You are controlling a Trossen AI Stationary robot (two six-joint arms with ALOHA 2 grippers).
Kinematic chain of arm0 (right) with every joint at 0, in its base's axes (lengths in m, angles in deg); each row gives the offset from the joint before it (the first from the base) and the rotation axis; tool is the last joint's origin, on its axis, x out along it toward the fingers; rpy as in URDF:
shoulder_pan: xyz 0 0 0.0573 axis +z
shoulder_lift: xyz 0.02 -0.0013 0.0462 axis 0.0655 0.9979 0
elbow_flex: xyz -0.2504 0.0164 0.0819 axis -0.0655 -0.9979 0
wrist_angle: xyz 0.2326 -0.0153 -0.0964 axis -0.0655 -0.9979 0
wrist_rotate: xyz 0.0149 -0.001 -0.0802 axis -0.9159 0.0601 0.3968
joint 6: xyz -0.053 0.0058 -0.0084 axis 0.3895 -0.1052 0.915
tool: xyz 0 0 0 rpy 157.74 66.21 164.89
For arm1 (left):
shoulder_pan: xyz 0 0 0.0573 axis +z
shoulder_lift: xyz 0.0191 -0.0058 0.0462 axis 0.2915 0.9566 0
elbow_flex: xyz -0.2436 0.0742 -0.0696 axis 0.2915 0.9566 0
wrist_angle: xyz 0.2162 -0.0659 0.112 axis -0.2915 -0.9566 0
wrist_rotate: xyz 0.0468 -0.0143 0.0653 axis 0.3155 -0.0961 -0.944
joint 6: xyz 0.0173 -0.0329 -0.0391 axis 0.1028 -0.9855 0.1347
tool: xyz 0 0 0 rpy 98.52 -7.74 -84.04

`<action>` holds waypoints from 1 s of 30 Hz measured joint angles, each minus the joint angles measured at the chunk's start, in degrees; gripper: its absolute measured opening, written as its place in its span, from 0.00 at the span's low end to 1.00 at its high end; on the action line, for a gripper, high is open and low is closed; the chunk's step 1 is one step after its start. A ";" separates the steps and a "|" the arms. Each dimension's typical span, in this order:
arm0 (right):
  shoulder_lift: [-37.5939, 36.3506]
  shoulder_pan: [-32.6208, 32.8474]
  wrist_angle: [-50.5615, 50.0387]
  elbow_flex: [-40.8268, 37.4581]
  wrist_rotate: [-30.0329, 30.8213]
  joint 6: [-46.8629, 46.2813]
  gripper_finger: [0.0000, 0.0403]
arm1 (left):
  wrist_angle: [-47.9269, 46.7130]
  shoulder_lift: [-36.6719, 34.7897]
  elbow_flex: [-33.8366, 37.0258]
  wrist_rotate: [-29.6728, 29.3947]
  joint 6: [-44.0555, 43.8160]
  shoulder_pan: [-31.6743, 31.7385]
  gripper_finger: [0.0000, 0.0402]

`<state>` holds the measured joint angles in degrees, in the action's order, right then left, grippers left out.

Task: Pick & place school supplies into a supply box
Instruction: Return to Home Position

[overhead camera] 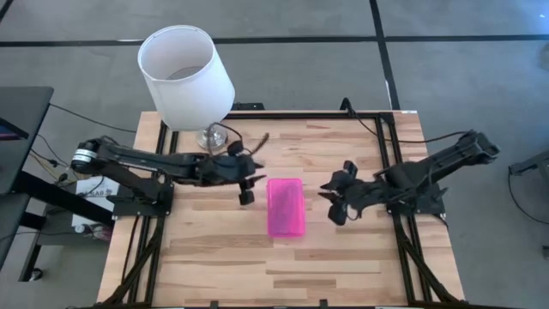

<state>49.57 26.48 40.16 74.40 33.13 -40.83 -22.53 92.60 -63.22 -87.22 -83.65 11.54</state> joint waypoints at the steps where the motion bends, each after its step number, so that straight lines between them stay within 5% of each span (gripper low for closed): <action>1: -0.87 0.00 -0.02 0.54 -0.14 -0.83 0.23 | -0.50 -1.09 -0.44 -0.34 -0.44 -0.07 0.32; 20: -20.69 -3.27 -6.88 5.02 -1.59 13.17 0.23 | -9.12 -19.89 -4.90 2.84 7.62 2.86 0.32; 30: -32.93 -4.39 6.88 -10.05 -5.12 15.07 0.23 | -8.12 -25.91 -0.62 4.48 7.18 2.99 0.32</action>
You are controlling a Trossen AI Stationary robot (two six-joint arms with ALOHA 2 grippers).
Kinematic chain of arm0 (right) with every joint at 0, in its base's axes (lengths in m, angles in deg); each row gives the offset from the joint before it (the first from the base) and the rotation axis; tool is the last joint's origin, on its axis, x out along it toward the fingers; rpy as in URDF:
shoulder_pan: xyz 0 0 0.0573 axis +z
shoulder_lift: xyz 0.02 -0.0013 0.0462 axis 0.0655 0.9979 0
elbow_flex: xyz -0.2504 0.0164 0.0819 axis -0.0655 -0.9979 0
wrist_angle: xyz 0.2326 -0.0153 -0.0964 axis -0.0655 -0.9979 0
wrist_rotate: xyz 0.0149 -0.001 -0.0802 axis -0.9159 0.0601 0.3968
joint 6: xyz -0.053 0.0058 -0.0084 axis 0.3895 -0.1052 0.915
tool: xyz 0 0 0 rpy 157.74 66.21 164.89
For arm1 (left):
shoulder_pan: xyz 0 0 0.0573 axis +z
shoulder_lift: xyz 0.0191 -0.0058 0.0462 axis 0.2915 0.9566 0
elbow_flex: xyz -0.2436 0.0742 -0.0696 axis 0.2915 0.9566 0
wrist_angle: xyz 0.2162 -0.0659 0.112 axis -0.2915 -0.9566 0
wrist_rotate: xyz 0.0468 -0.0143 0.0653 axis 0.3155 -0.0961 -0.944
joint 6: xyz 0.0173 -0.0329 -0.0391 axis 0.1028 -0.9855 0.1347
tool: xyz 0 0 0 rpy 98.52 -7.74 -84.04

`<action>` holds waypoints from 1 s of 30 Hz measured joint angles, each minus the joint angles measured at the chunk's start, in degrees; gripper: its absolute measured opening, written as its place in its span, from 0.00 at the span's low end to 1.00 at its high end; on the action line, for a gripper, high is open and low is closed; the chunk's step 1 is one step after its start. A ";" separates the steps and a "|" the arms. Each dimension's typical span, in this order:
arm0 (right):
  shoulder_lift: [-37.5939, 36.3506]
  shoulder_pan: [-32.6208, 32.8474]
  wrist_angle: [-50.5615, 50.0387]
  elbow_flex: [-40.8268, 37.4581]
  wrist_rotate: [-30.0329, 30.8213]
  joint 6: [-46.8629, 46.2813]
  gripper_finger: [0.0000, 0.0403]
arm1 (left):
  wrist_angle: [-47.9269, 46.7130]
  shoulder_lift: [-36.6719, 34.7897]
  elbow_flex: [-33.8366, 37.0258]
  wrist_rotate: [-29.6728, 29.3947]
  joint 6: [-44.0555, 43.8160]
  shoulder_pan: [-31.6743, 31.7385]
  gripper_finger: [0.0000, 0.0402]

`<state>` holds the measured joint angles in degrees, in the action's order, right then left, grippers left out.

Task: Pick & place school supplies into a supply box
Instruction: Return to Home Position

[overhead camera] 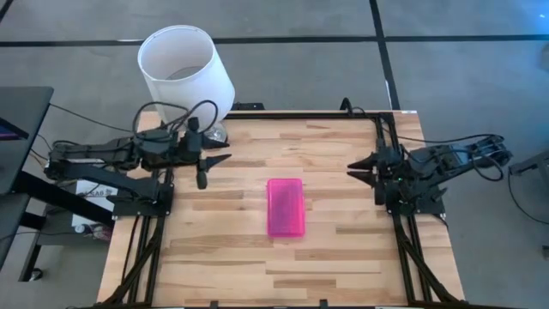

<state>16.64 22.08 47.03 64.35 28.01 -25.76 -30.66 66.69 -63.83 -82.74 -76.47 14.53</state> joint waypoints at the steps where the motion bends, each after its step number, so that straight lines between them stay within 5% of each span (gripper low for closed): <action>1: -1.69 0.02 1.12 -2.26 -0.38 -0.63 0.23 | 2.15 -1.37 1.84 0.02 -0.59 0.00 0.32; 8: -14.05 0.09 13.80 -16.76 -4.53 1.80 0.23 | 15.80 -13.38 18.19 0.10 -4.59 0.00 0.32; 18: -34.21 -6.06 14.87 -25.90 -14.17 1.96 0.23 | 29.79 -29.90 35.68 3.77 -6.42 -0.02 0.32; 30: -34.57 -9.55 16.14 -30.60 -16.98 -0.70 0.23 | 30.51 -49.18 45.88 5.75 -7.50 0.00 0.32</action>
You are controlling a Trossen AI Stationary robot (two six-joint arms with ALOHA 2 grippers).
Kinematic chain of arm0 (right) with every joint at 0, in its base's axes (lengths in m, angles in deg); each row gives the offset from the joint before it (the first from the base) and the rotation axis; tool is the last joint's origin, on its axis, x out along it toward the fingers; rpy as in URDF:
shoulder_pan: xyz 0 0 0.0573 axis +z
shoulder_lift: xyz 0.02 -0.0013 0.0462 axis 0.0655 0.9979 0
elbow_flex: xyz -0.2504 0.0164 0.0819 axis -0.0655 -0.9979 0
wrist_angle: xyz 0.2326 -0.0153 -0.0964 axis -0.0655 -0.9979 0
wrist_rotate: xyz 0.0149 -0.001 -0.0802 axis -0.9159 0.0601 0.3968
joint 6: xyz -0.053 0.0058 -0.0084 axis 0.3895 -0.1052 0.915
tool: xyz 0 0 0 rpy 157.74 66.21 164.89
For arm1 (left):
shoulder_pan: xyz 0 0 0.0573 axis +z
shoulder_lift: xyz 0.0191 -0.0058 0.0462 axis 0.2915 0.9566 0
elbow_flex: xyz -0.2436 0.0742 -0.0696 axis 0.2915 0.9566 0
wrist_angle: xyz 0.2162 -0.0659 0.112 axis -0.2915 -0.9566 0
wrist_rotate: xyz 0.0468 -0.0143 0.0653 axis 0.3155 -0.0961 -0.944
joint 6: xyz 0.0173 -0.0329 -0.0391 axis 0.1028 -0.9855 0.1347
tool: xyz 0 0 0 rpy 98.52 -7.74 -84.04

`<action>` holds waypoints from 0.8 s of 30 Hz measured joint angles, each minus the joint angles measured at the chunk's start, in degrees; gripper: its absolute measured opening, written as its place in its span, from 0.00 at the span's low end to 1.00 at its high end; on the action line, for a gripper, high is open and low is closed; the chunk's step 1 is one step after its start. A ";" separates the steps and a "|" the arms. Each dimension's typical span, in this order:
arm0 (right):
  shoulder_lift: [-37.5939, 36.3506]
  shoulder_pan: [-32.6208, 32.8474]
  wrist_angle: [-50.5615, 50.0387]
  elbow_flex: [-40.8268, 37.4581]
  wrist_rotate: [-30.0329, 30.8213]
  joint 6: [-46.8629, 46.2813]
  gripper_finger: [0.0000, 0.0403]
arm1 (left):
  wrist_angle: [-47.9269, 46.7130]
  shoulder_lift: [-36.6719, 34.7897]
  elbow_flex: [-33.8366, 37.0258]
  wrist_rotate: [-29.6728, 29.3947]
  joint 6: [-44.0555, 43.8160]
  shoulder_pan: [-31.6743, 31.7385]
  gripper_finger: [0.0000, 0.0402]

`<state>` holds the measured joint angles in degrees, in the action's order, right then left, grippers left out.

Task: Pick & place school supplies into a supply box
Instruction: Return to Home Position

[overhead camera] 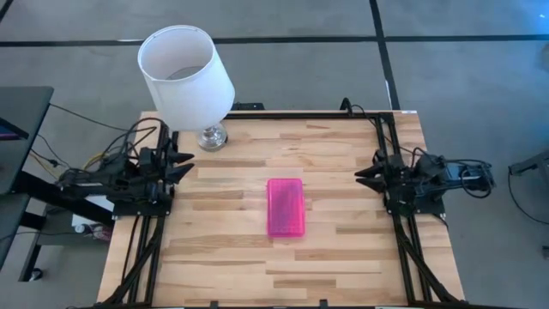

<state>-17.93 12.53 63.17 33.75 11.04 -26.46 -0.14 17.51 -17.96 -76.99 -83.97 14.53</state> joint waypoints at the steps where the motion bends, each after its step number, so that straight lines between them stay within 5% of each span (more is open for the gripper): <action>1: 0.01 -0.44 -0.57 -0.52 0.01 -0.31 0.23 | 0.12 -1.34 0.78 -0.12 -0.02 0.00 0.32; 24: 0.03 -10.96 -3.08 -2.09 -8.09 -1.89 0.23 | 6.83 -2.12 13.21 -1.56 -5.27 0.00 0.32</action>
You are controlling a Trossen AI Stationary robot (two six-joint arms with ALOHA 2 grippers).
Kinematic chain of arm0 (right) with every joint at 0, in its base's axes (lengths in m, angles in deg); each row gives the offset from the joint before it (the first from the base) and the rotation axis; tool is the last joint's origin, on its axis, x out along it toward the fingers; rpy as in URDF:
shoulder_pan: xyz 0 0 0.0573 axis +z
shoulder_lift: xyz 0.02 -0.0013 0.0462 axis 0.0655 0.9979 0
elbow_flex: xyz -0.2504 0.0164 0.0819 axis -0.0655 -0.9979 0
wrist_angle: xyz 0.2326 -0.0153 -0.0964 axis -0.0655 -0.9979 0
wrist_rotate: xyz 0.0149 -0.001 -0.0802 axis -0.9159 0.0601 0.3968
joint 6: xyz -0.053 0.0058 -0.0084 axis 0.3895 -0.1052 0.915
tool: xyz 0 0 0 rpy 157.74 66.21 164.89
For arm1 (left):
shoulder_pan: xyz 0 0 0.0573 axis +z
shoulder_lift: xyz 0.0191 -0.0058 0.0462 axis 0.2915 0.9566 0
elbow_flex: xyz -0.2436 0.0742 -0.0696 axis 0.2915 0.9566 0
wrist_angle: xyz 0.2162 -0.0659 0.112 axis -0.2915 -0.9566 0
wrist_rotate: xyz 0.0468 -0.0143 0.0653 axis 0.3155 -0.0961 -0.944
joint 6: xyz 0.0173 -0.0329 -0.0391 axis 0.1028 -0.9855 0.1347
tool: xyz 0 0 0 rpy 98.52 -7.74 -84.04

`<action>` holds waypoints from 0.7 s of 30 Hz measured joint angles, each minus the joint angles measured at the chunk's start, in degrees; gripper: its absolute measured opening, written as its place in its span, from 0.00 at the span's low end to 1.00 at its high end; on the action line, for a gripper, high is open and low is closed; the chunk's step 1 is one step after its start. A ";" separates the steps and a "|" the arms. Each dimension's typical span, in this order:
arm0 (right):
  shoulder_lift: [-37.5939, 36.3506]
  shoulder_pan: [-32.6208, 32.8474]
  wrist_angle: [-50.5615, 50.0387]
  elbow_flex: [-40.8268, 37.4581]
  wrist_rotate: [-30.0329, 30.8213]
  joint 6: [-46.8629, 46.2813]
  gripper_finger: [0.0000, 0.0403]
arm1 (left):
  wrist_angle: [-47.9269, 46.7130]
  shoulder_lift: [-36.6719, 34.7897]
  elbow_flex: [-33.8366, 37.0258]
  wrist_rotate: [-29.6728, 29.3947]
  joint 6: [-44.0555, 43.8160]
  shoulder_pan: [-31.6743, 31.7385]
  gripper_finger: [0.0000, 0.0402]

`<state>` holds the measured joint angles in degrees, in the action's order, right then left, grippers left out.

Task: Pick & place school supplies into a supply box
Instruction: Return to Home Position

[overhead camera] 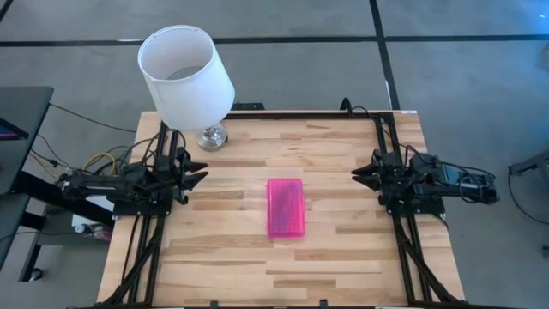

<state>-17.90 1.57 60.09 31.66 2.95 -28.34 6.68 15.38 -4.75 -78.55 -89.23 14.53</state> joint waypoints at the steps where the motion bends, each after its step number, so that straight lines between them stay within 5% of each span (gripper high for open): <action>1: 0.00 -0.21 -0.91 0.00 0.00 -0.02 0.23 | 1.56 -0.02 1.02 -0.04 -0.39 0.00 0.32; 12: 0.00 -0.21 -2.46 0.00 0.89 -0.59 0.23 | -2.26 0.13 1.44 -6.22 -5.65 -0.02 0.32; 21: 0.00 -0.22 -3.42 0.00 9.83 -4.74 0.23 | -8.76 0.17 1.47 -6.60 -15.49 0.00 0.32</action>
<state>-17.90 1.34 56.67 31.66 12.78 -33.08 -2.08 15.55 -3.28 -85.15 -104.72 14.53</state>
